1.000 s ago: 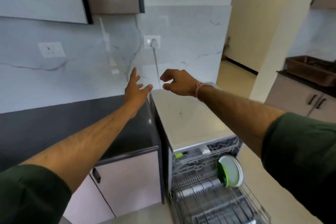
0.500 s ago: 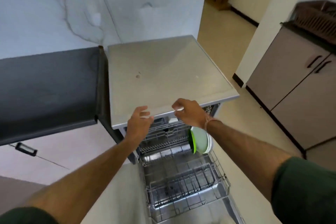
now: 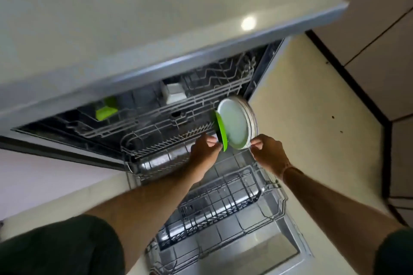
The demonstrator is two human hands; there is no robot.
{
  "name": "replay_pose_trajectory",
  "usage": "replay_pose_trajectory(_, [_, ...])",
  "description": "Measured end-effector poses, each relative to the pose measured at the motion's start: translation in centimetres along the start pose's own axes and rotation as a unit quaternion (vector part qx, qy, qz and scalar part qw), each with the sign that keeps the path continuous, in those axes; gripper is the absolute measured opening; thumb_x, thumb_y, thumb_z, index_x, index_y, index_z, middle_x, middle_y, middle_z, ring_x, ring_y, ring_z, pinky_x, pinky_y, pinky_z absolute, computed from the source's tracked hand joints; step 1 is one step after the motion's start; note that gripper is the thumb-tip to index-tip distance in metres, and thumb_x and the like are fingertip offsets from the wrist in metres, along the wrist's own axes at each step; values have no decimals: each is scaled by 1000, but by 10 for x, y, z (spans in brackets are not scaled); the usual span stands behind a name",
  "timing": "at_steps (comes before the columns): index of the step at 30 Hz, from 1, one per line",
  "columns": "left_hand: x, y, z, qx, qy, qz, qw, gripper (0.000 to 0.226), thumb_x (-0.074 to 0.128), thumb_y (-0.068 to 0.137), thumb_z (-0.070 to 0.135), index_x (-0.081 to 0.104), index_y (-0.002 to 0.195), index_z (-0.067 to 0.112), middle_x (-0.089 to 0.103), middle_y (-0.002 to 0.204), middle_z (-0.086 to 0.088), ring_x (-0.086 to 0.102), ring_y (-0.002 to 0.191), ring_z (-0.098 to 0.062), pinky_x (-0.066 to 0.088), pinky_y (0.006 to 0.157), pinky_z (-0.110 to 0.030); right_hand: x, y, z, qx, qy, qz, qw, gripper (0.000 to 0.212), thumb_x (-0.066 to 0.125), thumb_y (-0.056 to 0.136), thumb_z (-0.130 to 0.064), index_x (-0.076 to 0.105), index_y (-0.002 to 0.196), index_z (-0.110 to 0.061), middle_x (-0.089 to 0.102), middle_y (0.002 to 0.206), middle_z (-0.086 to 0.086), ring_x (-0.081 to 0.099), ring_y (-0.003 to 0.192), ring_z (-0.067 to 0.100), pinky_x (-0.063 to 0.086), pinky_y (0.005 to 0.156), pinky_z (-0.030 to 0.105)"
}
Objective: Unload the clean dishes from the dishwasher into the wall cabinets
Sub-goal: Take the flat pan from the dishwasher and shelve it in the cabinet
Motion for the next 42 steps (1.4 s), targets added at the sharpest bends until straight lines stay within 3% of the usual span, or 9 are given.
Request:
replay_pose_trajectory(7, [61,79,-27,-27,-22,60,998,38,72,83,12,59,118,6,68,111,-12,65,103,-25,52,93,-39,38,72,29,8,-2,82,997,34,57,88,-17,63,121,-13,64,117,16,60,108,34,49,93,42])
replay_pose_trajectory(12, [78,106,-28,-46,21,111,993,24,68,83,16,65,105,6,70,104,-8,66,96,-23,54,79,-31,47,88,21,6,-20,165,986,27,57,90,-27,61,114,-15,63,114,13,63,98,37,52,84,43])
replay_pose_trajectory(16, [76,112,-26,-57,68,134,987,18,65,84,16,70,95,2,73,94,-14,69,91,-25,50,69,-29,56,94,17,43,-68,152,985,37,63,88,-35,55,115,-12,64,114,14,63,100,40,50,83,42])
replay_pose_trajectory(21, [73,107,-27,-62,56,153,985,14,68,84,20,70,84,6,73,85,-11,70,84,-24,51,63,-28,57,98,5,-36,-178,124,976,19,51,88,-17,61,103,-10,66,105,16,64,90,40,45,69,36])
replay_pose_trajectory(27, [61,75,-8,-24,15,154,988,7,68,87,14,72,84,9,74,90,-8,68,85,-22,57,74,-32,41,71,-4,-88,-197,148,965,15,51,88,-17,57,100,-8,64,100,15,63,83,41,40,64,36])
replay_pose_trajectory(32, [46,30,11,-51,-60,142,987,24,68,85,17,59,64,14,70,76,-5,70,78,-24,61,68,-42,15,27,-19,-121,-217,145,958,17,50,90,-23,56,99,-11,63,99,12,64,81,38,47,67,37])
replay_pose_trajectory(36, [33,3,6,-106,-158,124,974,19,61,68,25,65,72,7,73,77,-8,73,80,-27,61,70,-49,-10,-25,-38,-147,-249,151,945,19,46,92,-26,56,103,-14,63,101,7,66,81,35,48,66,35])
replay_pose_trajectory(39, [-3,-65,45,-119,-237,117,957,2,64,76,9,65,74,8,73,82,-10,73,81,-27,62,70,-47,-30,-74,-60,-180,-278,152,931,19,44,92,-27,57,101,-17,63,101,4,67,82,34,45,63,34])
replay_pose_trajectory(42, [-50,-125,63,-131,-314,106,934,18,57,88,-7,63,83,9,70,93,-15,69,82,-28,61,74,-46,-50,-130,-92,-216,-278,164,921,15,47,91,-31,57,96,-20,63,97,1,68,78,32,48,62,35])
Point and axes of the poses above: each hand's wrist, its own y-axis towards the middle knuckle, its own x-axis out of the palm, z = x × y, the point moved 3 cm from there along y, towards the middle knuckle
